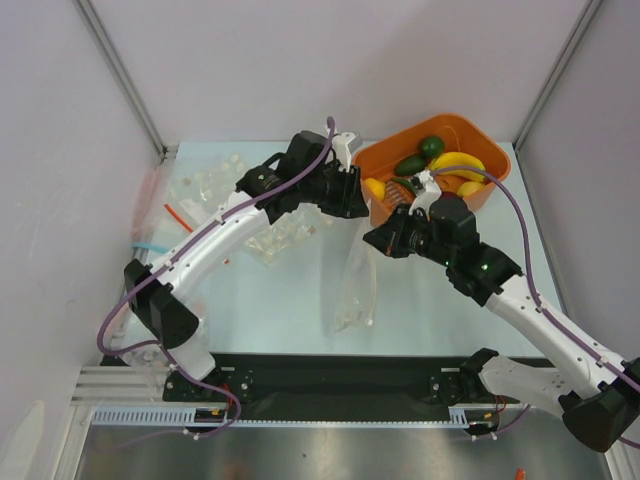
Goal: Place the food in the zip-top bag and seal the zipper
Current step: Open the zipper of the food storage bag at the center of the board.
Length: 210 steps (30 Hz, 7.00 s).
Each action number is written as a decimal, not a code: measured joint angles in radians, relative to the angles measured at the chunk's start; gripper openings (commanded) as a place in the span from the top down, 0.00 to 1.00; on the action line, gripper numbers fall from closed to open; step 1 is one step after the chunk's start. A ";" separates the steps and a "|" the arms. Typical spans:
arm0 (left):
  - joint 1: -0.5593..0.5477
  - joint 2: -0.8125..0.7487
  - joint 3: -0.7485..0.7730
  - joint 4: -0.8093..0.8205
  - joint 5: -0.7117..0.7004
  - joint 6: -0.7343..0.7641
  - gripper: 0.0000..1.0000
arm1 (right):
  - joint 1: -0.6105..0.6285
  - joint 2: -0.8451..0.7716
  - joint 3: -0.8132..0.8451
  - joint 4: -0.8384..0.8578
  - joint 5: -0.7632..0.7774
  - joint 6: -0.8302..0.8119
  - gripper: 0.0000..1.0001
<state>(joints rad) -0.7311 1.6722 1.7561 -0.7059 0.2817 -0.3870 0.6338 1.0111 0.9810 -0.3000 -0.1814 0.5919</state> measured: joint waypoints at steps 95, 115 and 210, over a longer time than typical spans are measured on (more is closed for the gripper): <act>-0.199 -0.130 -0.050 -0.075 -0.261 -0.013 0.37 | -0.053 0.079 0.151 -0.096 0.093 0.070 1.00; -0.200 -0.085 -0.021 -0.090 -0.335 0.007 0.56 | -0.039 0.069 0.175 -0.158 0.113 0.063 1.00; 0.024 0.062 0.299 -0.357 -0.594 0.213 1.00 | -0.369 0.538 0.332 -0.432 0.149 -0.144 0.39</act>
<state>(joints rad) -0.7071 1.7344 2.0552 -1.0630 -0.3119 -0.1738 0.2646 1.5494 1.3132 -0.7322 -0.0326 0.4480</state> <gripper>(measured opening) 0.011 0.612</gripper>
